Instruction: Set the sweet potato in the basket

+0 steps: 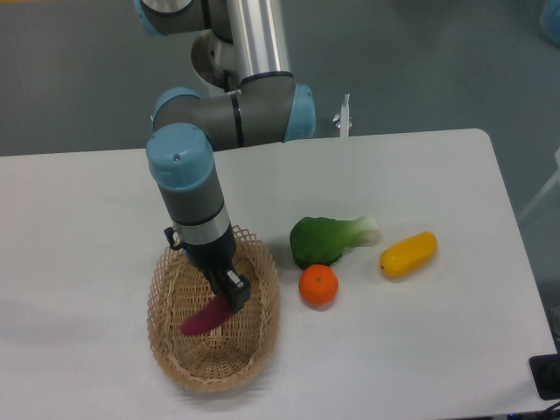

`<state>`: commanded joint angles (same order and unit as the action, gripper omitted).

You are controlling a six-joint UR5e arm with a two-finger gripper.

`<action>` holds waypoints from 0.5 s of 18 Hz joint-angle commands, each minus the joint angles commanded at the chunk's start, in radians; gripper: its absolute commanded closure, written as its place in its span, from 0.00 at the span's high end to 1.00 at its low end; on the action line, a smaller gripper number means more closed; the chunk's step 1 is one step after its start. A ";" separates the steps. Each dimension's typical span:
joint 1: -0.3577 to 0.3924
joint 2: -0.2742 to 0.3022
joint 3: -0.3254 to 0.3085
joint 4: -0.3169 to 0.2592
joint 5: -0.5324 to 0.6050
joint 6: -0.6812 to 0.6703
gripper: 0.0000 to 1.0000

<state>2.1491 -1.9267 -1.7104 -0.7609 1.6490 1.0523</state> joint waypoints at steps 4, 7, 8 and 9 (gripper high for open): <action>0.000 0.000 0.005 -0.002 0.002 -0.003 1.00; 0.002 -0.008 0.012 0.000 0.003 -0.012 1.00; 0.005 -0.008 0.017 0.000 0.006 -0.017 1.00; 0.014 -0.008 0.020 0.002 0.015 -0.008 1.00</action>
<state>2.1628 -1.9343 -1.6905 -0.7593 1.6643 1.0445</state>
